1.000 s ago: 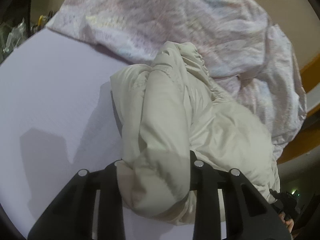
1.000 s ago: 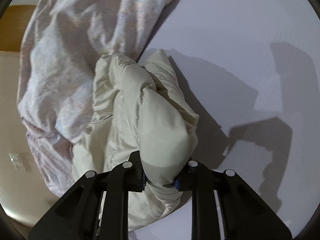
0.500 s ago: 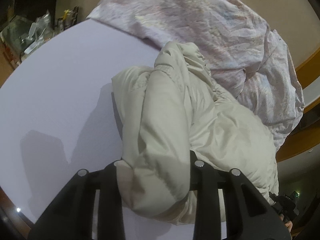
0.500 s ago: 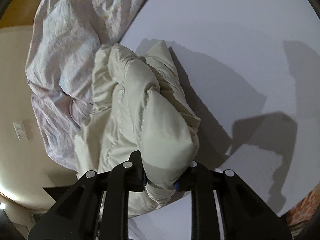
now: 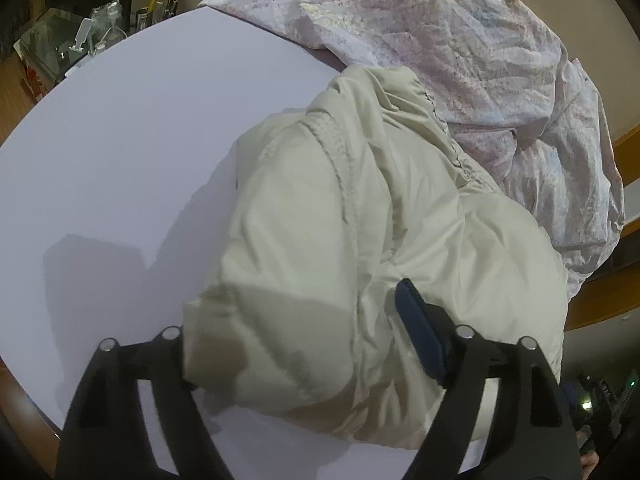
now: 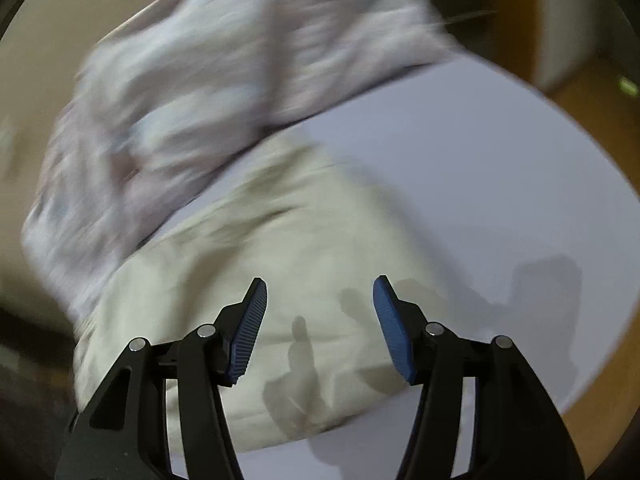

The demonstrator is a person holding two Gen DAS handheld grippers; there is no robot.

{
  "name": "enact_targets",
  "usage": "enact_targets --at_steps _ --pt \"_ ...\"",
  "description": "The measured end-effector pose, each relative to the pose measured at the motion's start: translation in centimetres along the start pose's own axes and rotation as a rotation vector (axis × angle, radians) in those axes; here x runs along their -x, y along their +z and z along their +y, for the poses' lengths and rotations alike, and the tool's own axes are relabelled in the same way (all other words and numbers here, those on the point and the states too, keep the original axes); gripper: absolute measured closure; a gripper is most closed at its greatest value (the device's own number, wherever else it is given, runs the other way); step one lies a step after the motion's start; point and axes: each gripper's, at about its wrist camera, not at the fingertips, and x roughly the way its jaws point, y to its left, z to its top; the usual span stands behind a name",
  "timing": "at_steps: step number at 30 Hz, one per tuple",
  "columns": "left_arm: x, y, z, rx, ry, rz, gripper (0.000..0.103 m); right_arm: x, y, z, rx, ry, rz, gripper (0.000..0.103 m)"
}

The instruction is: Fold large clothes

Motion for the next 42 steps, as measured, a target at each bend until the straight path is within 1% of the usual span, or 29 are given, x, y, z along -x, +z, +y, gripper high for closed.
enact_targets --at_steps 2,4,7,10,14,17,22,27,28,30,32,33,35,38,42 --pt "-0.2 0.1 0.0 0.013 -0.003 0.004 0.018 -1.4 -0.9 3.6 0.103 0.072 0.043 0.055" --pt "-0.4 0.1 -0.1 0.020 -0.005 0.005 0.017 -2.5 -1.9 6.5 0.195 0.105 0.074 0.058" --pt "-0.7 0.2 0.0 0.035 -0.008 0.009 0.016 -3.9 -3.4 9.7 0.300 0.129 0.110 0.061" --pt "-0.9 0.2 0.1 0.049 -0.015 0.012 0.016 -5.2 -4.8 11.6 0.365 0.124 0.135 0.062" --pt "-1.2 0.2 0.3 0.064 -0.025 0.017 0.015 -7.1 -6.5 12.1 0.419 0.072 0.178 0.062" --pt "-1.4 0.2 0.5 0.078 -0.035 0.020 0.015 -9.7 -7.3 12.6 0.432 0.017 0.212 0.060" --pt "-1.8 0.6 0.4 0.102 -0.049 0.017 0.015 -11.5 -7.8 12.2 0.458 -0.003 0.226 0.059" --pt "-2.2 0.9 0.5 0.147 -0.067 0.010 0.015 -11.8 -8.2 11.7 0.460 0.014 0.214 0.059" --pt "-2.3 1.0 0.5 0.157 -0.071 0.006 0.016 -11.8 -8.2 11.6 0.460 0.017 0.213 0.059" --pt "-2.3 1.1 0.4 0.166 -0.076 -0.008 0.023 -11.8 -8.1 11.4 0.456 0.023 0.213 0.059" --pt "-2.0 1.2 -0.1 0.149 -0.084 -0.029 0.040 -11.9 -8.1 11.5 0.454 0.026 0.213 0.059" --pt "-1.8 1.2 -0.3 0.138 -0.088 -0.037 0.044 -11.9 -8.1 11.5 0.454 0.027 0.213 0.059" --pt "-1.3 1.3 -0.9 0.116 -0.110 -0.053 0.062 -11.9 -8.1 11.5 0.455 0.030 0.210 0.059" --pt "-0.2 1.6 -1.8 0.097 -0.154 -0.071 0.070 -11.9 -8.1 11.4 0.457 0.035 0.210 0.059" --pt "2.0 2.0 -3.3 0.064 -0.239 -0.107 0.072 -11.8 -8.1 11.2 0.460 0.039 0.209 0.059"
